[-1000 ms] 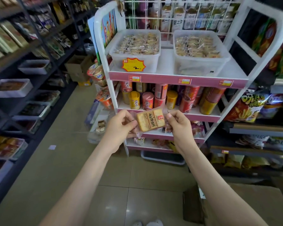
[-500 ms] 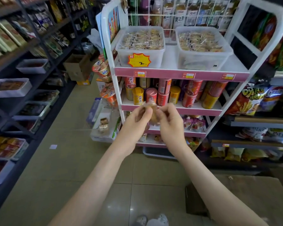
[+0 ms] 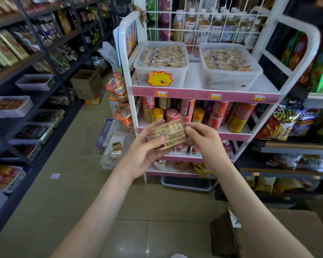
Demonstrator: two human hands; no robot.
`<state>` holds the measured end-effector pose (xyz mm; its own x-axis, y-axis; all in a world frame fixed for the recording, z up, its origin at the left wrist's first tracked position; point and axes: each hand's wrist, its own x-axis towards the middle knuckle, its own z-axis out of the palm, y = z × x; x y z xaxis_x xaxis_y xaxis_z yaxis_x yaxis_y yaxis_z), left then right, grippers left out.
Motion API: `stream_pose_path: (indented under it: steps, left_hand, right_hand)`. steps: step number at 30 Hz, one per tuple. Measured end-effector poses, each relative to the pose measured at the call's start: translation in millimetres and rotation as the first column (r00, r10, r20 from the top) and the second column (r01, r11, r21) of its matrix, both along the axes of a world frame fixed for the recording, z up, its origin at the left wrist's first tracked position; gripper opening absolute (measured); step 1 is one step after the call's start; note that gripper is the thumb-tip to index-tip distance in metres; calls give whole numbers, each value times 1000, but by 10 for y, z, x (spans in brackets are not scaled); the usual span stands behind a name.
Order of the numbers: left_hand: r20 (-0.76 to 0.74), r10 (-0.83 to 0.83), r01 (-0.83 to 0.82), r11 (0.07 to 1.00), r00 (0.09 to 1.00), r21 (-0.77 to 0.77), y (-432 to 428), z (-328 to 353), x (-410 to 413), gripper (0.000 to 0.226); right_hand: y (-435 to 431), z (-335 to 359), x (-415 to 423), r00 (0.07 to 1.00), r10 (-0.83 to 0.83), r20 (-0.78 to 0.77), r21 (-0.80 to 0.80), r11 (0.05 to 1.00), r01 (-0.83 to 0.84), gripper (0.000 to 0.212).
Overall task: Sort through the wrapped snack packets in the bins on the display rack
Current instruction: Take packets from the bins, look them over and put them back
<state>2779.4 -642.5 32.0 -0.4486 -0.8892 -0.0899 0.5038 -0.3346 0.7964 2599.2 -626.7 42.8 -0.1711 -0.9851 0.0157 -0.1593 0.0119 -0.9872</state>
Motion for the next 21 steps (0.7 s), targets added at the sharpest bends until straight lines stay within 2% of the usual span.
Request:
stream_pose_path:
  steps: [2, 4, 8, 14, 16, 18, 19, 21]
  left_hand:
    - [-8, -30, 30, 999, 1000, -18, -43, -17, 11, 52]
    - [-24, -43, 43, 999, 999, -24, -81, -28, 4, 52]
    - [-61, -37, 36, 999, 997, -12, -145, -9, -50, 49]
    - [-36, -32, 31, 999, 999, -30, -286, 54, -181, 45]
    - [24, 21, -20, 999, 999, -30, -357, 138, -279, 42]
    - [151, 102, -92, 993, 983, -71, -461, 266, -412, 38]
    - [223, 131, -107, 988, 966, -114, -511, 355, -481, 36]
    - [318, 129, -63, 976, 939, -210, -619, 551, -610, 37]
  right_hand:
    - [-30, 32, -34, 996, -21, -85, -31, 999, 18, 19]
    - [-71, 44, -59, 994, -36, -103, -48, 998, 31, 19]
    - [-157, 34, -131, 994, 1, 111, 1, 1000, -2, 19]
    - [-285, 77, -312, 992, 50, 114, 7, 999, -51, 20]
    - [-331, 138, -377, 997, 24, -71, -48, 998, -28, 20]
    - [-386, 233, -433, 945, -33, -327, -196, 980, -34, 33]
    - [-419, 290, -452, 914, -39, -404, -262, 962, -74, 38]
    - [-523, 403, -473, 875, 33, -484, -290, 937, -195, 51]
